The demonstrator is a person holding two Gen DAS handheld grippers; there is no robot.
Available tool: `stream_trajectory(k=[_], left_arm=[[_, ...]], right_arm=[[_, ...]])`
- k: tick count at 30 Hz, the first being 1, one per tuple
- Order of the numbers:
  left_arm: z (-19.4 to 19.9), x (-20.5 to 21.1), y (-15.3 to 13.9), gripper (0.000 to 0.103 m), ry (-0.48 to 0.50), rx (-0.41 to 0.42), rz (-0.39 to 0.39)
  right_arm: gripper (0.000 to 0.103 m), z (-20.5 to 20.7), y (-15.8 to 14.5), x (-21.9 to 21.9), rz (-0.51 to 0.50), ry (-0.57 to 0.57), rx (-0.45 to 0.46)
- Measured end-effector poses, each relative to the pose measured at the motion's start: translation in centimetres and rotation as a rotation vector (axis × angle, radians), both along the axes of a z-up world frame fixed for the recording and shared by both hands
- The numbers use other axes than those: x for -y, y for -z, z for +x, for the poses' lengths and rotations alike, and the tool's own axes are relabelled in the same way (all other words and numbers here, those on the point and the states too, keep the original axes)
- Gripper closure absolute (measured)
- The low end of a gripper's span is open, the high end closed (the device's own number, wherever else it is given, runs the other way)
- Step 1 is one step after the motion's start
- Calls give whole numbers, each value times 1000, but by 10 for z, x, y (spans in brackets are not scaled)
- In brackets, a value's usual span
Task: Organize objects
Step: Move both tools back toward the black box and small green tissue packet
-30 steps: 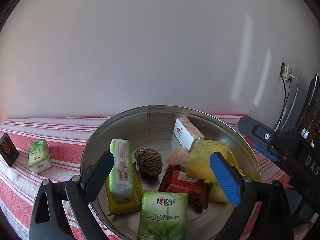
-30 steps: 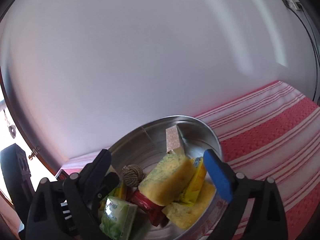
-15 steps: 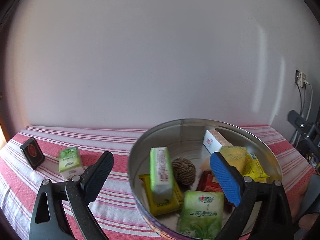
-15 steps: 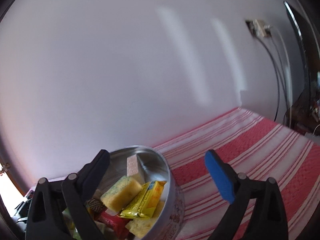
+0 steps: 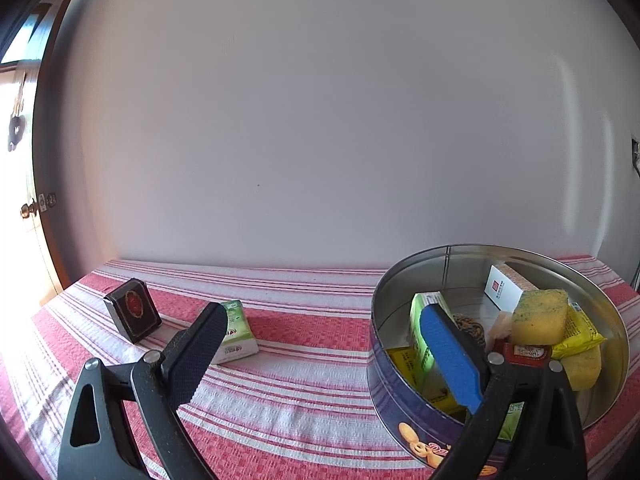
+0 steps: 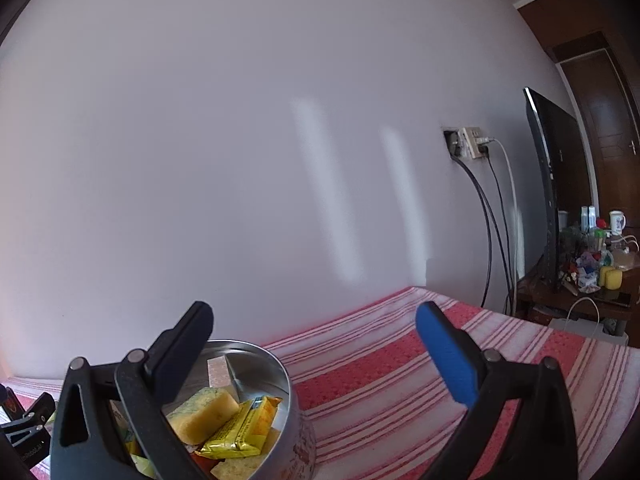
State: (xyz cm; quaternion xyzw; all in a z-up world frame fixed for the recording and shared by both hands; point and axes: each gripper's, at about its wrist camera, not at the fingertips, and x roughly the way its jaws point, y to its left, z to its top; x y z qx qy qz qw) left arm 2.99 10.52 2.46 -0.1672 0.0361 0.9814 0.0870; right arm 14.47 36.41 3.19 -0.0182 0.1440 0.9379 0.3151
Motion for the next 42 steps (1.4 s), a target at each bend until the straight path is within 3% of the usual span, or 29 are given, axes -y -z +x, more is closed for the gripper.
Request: stream_trajectory(k=[5,15,42], left_arm=[[-7,18,5,4,6,36,53],[-12,55,7,4,-1,51,28],[-87,199,10,4,-189,94,14]], right_arm=[[0,3,-2,21,2,5,7],[0,3,3,73,-38,-69,21],[1,-112,18,221,-12,-368,136]])
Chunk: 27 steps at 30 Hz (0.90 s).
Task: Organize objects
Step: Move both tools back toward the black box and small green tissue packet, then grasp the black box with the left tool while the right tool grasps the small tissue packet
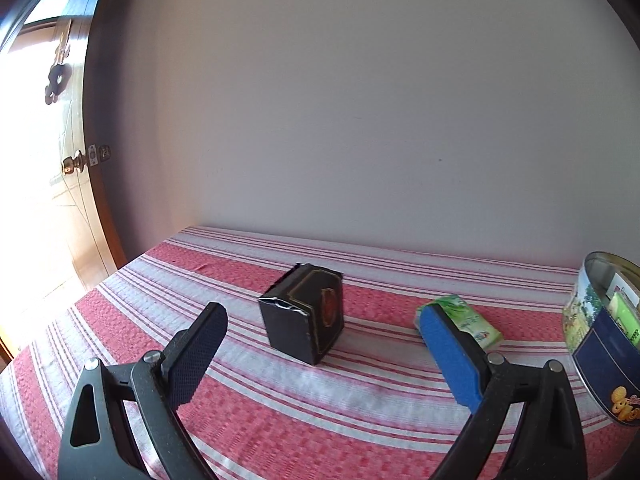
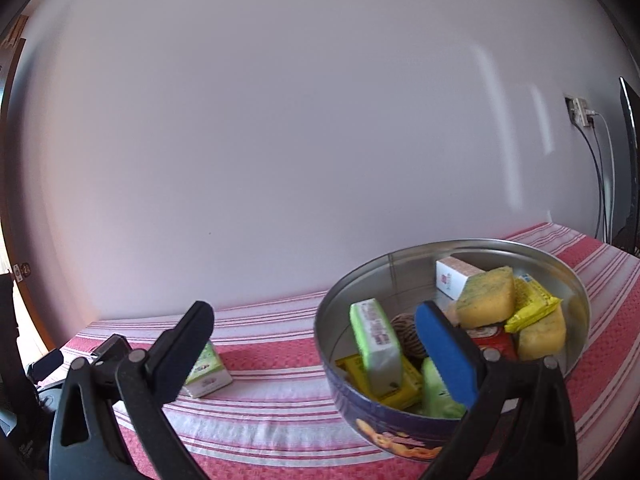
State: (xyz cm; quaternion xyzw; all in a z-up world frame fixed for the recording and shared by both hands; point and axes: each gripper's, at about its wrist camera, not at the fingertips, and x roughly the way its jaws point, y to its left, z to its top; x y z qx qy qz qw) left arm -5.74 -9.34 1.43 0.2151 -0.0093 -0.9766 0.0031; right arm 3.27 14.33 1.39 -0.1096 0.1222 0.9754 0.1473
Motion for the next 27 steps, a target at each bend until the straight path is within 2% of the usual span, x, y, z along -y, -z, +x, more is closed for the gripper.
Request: stream_trajectory(k=[8,12,17,23,27], left_arm=[[-32,52,5,4,-96,58,38],[-44,66,8,4,-107,85,69],[-52,62,9,4,-71,81,55],[-65,49,9,4,-4,92,50],[-83,36,15,4,55,157,15]], right_arm=[[4,-57,8,36,17,-122,119],[4,-88,18,47,-9,-178,218],[5,-130,33,61,-35,-231,361],[13,-167,55,77,-26,-277,541],[21,-181,69,80,-34,-302,633]])
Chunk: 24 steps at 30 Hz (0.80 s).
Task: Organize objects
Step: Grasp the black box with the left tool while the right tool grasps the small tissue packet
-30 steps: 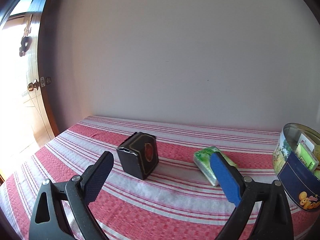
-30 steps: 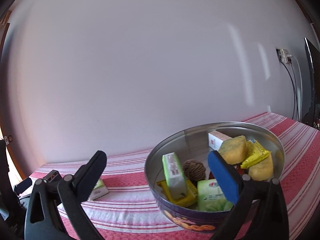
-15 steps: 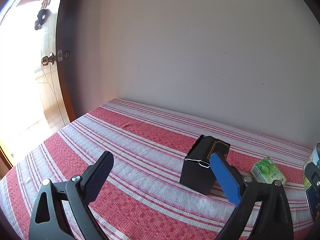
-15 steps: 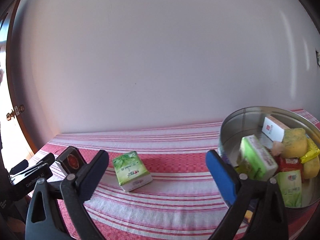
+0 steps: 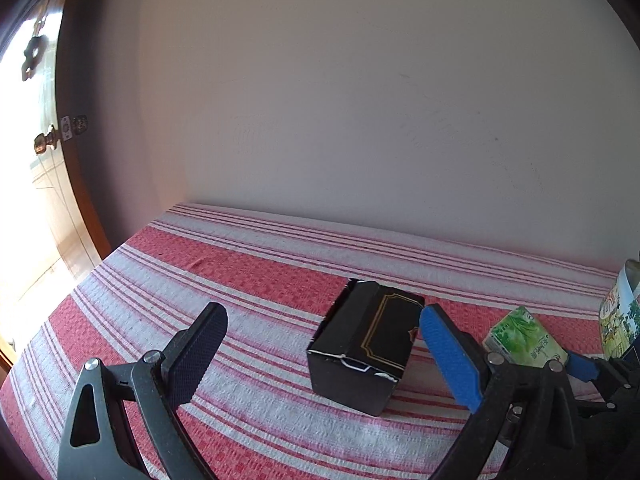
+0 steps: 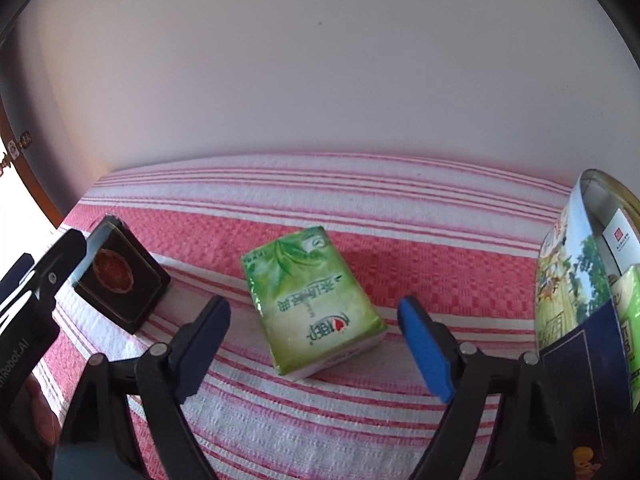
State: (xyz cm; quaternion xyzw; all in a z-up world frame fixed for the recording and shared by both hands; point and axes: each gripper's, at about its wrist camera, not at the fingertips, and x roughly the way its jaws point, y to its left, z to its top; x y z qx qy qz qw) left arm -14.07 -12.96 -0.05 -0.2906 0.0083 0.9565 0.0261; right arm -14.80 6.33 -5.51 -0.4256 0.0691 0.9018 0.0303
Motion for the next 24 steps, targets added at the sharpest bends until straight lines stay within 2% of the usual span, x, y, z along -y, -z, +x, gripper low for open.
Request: stream_trajectory(k=[3,6,9,11,12,13,14,16,19,21,24], left_arm=[[-14,-10,7,4,12,63,-32],[-21,-14,12,4,10,106,-18],[-27,-15,18,5,5,153,-8],[-26,-12,18,22,17,157,18],[-25,-11,18,37,21,157,32],[-26,-9,18,48,22,163,42],[-26,-9,19,51,17,168,52],[-20,-5,16,51,11,148,85],[-3,3,4,52,-8,40,118],[10,2,-3,52,-34,-33,103],[21,-7,-6,52,-35,-62,71]], right_arm=[[30,-2,3,3,25,-3,14],[41,-3,4,3,21,-9,7],[43,2,1,-6,8,-5,1],[45,4,1,-11,-15,-3,-8],[45,5,1,-15,-34,1,-14],[45,10,-4,-23,-54,5,-24],[45,13,-5,-28,-82,9,-38],[45,20,-9,-40,-160,10,-87],[45,33,-16,-54,-258,-2,-183],[45,43,-24,-54,-255,0,-243],[45,56,-36,-51,-204,7,-326]])
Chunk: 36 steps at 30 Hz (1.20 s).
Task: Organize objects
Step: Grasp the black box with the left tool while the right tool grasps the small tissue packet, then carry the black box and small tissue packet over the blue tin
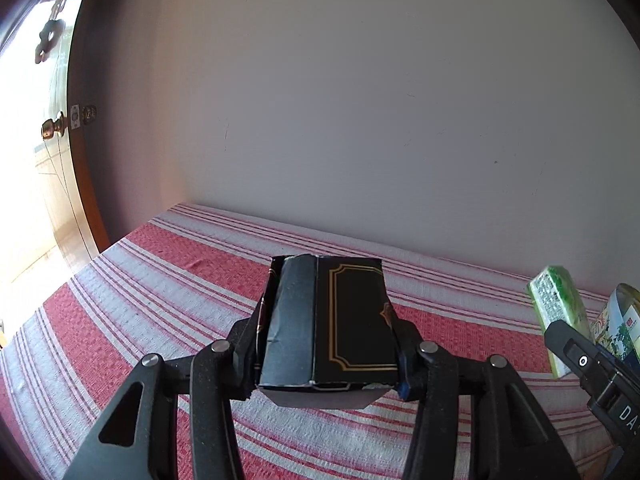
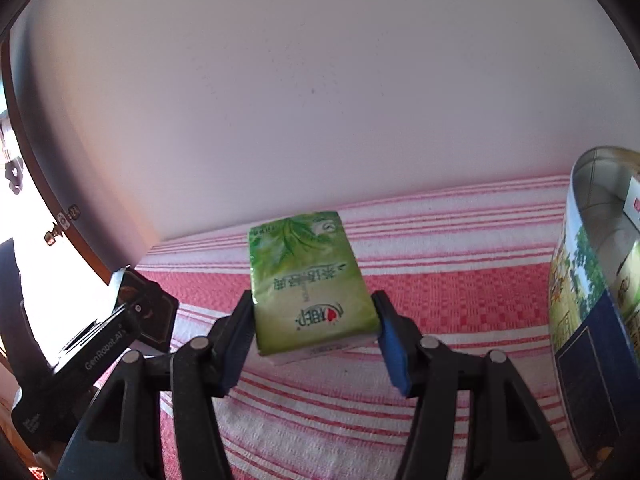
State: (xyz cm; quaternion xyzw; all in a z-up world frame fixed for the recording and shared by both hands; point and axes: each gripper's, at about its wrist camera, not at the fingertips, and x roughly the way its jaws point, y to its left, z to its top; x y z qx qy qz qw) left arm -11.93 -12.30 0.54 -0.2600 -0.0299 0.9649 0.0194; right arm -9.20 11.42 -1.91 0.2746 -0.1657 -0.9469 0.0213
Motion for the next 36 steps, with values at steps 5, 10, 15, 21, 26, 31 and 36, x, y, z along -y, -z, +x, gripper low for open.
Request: stream_trajectory(k=[5,10,15,21,26,31,36], left_arm=[[10,-8,-1,51,-19,-10,-36],[24,-19,-2,51,-29,-12,-34],[39,-18,-5,51,-41,-30,-57],[57,-28,-8,51,-18,-41,-83],[66,-30,-5,51,-7,-59,-106],[74,-30,-5,51,-9,-60,-101],[77,-30,-4,51,-19,-48,-87]], right_arm=[[45,20,-11,5,88,66,-68],[45,36,-13,-2,94,99,-68],[45,52,-15,-12,85,120,-63],[45,72,-19,-16,107,136,-79],[45,89,-24,-17,139,145,-97],[45,90,-25,-4,169,150,-113],[45,90,-26,3,180,151,-117]])
